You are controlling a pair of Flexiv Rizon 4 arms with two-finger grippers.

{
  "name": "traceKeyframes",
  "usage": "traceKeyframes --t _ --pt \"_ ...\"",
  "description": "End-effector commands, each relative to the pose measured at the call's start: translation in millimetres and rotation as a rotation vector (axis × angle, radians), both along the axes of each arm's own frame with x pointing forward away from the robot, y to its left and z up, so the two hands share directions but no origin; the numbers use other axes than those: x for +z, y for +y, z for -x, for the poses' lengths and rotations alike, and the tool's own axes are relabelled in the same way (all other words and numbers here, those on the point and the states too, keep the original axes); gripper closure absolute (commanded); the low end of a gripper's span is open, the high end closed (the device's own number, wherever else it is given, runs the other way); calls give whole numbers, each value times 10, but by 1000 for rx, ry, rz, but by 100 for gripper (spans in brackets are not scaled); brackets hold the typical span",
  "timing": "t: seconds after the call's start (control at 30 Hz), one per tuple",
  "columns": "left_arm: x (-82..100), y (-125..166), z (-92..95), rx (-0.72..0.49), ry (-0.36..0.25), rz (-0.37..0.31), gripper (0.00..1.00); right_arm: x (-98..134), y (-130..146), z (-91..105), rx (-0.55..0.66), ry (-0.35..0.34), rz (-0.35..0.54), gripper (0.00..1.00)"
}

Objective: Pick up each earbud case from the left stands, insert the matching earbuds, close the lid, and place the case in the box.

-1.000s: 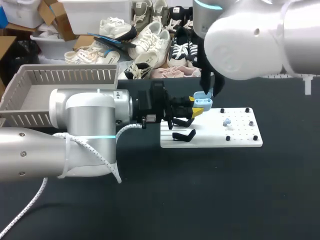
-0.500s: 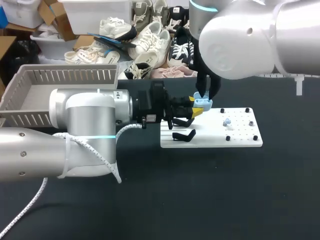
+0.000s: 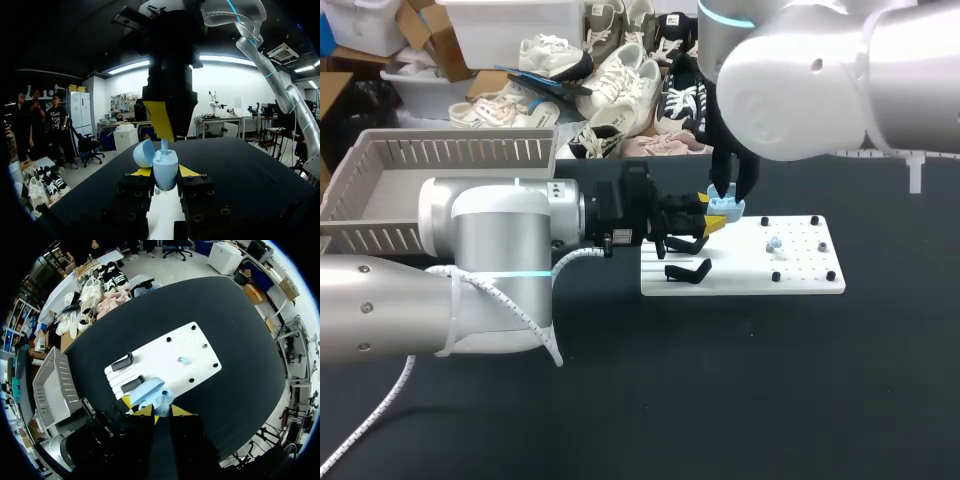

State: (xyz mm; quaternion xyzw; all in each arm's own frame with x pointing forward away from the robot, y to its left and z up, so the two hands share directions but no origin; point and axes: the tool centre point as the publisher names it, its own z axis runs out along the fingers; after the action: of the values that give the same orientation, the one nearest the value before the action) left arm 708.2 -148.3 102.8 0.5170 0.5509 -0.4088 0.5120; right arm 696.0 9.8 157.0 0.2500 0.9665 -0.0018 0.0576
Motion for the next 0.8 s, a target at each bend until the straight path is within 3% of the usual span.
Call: traceKeyframes --t 0.03,0.8 --pt "-3 6 17 3 -2 2 100 9 9 -25 0 3 3 100" --pt "-3 6 17 3 -2 2 100 13 -8 -30 -7 -1 -4 100"
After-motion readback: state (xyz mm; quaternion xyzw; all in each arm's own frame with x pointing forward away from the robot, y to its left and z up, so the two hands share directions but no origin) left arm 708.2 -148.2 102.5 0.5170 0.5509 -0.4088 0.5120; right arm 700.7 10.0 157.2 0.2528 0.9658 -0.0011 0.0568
